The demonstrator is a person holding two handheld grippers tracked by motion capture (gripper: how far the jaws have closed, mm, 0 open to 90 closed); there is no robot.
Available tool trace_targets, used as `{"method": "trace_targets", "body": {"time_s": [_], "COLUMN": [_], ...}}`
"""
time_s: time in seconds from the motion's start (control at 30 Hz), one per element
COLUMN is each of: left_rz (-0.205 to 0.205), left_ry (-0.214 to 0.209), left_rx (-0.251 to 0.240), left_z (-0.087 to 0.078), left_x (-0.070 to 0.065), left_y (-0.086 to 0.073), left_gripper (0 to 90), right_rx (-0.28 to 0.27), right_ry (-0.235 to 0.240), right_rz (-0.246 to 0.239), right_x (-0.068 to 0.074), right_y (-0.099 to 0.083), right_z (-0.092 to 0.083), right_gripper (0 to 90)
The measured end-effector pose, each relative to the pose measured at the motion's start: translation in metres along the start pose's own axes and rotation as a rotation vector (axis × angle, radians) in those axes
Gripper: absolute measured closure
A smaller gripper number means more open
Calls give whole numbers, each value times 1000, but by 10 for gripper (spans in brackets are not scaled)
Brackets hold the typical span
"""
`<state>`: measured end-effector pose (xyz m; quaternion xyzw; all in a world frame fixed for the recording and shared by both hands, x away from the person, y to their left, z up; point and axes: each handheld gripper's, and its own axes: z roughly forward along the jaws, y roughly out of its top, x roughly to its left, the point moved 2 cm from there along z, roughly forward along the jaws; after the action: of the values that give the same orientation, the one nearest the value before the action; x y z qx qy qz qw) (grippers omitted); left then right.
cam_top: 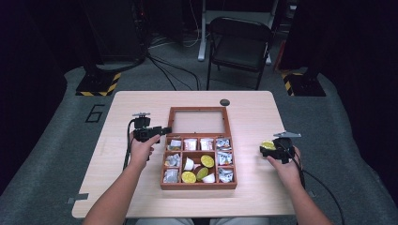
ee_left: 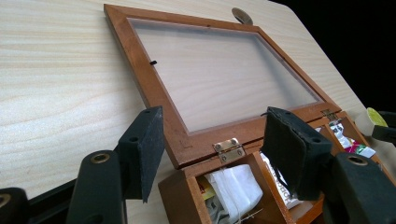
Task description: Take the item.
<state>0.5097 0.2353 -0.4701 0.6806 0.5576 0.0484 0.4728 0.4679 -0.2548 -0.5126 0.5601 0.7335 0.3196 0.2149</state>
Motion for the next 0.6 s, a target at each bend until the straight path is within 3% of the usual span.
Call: {"method": "trace_targets", "body": {"time_s": [0.2,0.23,0.33,0.43,0.6], "left_rz": [8,-6,11,-1,0], "left_ry": [0,3,6,8,10], "left_rx": [1,-8,-2,-5,4], "left_z": [-1,0,-1,-1,1], "left_x": [1,0,2,1,0], "left_y": [1,1,1,1,0], "left_gripper": [385,386,385,386,385], "right_rx": [-16,-17,-29,-36,-45], "right_ry": [-14,-17,-27,-42,-23], "right_rz": [14,7,7,-9,-45], "right_x": [-3,-4,-5,1,17], "right_y": [3,4,11,19,35], "right_z": [-4,-6,-11,-16,-23], "right_gripper": [286,286,287,301,307]}}
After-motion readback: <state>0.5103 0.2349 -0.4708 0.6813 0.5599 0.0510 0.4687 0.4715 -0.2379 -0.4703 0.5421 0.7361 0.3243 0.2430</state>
